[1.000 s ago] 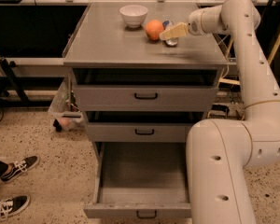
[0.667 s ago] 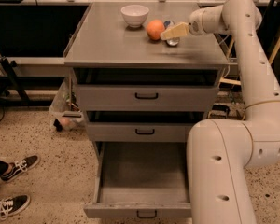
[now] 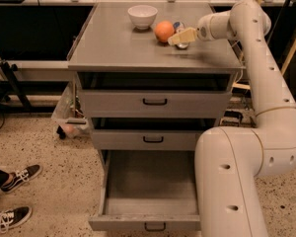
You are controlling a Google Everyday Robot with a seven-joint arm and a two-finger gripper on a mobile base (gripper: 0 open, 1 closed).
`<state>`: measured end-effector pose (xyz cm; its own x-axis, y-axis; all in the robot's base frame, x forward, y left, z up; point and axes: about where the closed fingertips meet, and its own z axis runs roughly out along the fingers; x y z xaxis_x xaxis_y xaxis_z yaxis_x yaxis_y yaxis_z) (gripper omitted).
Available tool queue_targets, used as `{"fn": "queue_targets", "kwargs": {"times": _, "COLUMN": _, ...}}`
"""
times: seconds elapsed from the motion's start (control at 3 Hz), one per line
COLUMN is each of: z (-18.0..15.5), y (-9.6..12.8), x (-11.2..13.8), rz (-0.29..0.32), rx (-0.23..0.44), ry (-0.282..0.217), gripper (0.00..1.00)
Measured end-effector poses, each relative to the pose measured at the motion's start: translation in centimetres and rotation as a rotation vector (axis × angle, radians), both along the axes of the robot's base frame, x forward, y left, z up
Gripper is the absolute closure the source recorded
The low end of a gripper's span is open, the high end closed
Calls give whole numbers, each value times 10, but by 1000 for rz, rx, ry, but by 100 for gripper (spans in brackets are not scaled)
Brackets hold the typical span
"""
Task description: Place redbull can into bottom drawer
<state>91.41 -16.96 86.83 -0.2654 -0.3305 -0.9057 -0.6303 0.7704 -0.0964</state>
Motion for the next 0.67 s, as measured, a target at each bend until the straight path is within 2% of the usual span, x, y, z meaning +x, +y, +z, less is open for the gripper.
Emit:
{"fn": "queue_targets", "kwargs": {"times": 0.33, "z": 0, "y": 0, "x": 0, "rz": 0, "rx": 0, "ry": 0, "gripper": 17}}
{"fn": "queue_targets", "kwargs": {"times": 0.67, "z": 0, "y": 0, "x": 0, "rz": 0, "rx": 0, "ry": 0, "gripper": 42}}
